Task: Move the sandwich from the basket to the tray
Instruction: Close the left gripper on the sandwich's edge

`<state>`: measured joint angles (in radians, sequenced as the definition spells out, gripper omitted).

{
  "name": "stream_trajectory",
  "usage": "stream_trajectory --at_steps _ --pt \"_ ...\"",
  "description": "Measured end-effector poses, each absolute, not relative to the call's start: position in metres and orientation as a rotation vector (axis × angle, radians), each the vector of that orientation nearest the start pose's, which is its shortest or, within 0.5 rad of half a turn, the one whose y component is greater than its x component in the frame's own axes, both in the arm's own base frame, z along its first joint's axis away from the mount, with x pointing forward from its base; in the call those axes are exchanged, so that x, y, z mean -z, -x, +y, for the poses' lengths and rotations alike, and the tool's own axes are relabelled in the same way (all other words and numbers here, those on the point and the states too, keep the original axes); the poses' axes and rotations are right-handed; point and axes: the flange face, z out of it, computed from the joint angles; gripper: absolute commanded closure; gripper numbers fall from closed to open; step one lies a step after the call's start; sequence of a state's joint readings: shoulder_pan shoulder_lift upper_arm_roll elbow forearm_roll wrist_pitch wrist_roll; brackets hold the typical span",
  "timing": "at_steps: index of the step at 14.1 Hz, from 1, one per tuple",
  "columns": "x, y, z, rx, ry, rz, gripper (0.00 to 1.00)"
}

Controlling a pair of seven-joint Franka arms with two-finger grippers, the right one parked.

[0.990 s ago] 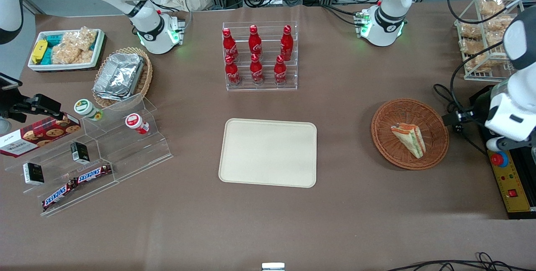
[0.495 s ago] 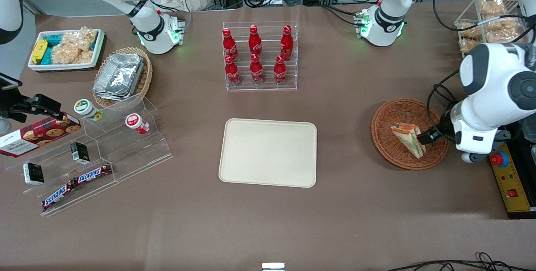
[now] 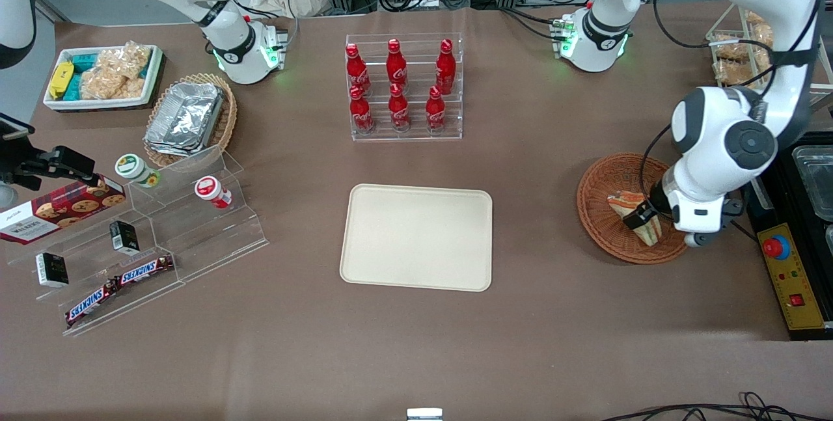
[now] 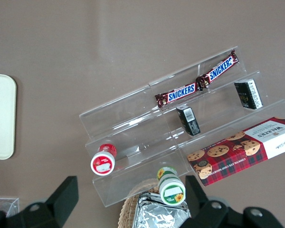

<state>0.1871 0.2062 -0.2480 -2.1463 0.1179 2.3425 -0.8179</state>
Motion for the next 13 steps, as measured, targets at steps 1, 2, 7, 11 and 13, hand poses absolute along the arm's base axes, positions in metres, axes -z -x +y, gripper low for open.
stream_trajectory --at_steps 1,2,7,11,13 --pt "-0.3 -0.558 -0.028 0.012 2.929 -1.041 0.01" --pt "-0.295 -0.555 -0.024 -0.001 2.922 -1.048 0.01" --pt "-0.282 -0.555 0.003 -0.03 2.911 -1.058 0.01" --pt "-0.267 -0.557 0.005 -0.029 2.922 -1.062 0.11" --pt "-0.259 -0.557 0.006 -0.039 2.924 -1.064 0.52"
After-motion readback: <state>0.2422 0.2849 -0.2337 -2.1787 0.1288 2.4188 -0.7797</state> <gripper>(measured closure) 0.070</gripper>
